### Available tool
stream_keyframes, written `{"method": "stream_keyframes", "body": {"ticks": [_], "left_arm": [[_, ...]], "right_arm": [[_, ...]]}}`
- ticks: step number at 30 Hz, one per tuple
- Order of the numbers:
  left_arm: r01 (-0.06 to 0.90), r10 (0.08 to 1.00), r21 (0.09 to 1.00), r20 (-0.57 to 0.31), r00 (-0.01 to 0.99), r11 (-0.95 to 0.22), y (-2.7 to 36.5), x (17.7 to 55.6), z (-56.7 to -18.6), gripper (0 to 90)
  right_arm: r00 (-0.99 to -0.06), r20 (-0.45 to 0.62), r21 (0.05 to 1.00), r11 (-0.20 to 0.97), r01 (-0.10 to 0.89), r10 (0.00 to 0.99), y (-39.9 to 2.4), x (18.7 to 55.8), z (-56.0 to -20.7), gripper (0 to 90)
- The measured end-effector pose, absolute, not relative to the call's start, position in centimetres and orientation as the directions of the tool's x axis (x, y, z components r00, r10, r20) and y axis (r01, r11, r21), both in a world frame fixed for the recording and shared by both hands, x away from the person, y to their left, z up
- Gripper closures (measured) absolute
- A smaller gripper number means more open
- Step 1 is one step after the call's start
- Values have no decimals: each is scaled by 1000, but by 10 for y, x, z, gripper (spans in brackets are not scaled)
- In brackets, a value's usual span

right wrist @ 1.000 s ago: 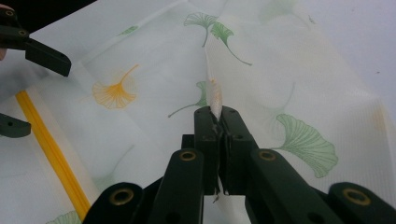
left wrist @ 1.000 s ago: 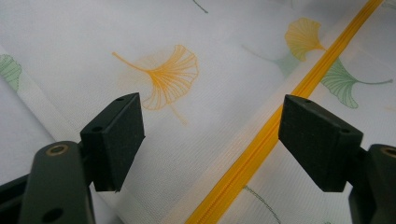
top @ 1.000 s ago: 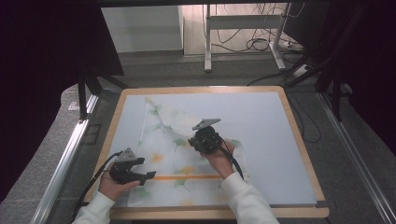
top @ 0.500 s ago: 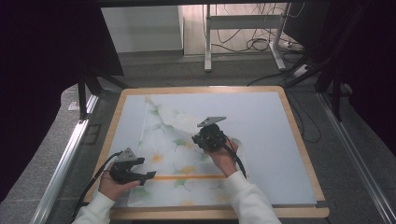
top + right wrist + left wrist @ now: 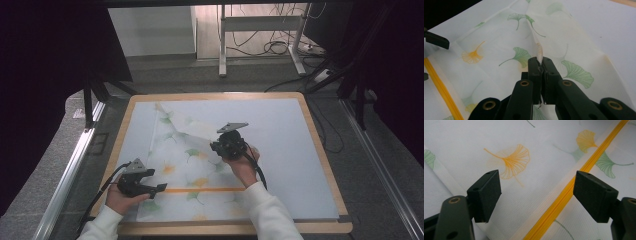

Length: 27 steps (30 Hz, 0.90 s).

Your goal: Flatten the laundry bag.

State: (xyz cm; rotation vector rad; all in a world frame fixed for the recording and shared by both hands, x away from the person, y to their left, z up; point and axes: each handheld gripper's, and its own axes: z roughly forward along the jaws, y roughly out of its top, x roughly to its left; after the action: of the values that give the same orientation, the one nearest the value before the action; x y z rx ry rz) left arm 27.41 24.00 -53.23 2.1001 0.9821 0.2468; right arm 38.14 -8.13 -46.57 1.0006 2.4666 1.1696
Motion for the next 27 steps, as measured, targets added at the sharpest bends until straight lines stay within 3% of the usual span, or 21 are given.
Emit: {"method": "stream_keyframes", "body": {"ticks": [27], "left_arm": [[568,718,726,-148,680,-389,239,274,-533,223]], "right_arm": [[-651,130,773,334,539,748,-123,406,-467,858]]}}
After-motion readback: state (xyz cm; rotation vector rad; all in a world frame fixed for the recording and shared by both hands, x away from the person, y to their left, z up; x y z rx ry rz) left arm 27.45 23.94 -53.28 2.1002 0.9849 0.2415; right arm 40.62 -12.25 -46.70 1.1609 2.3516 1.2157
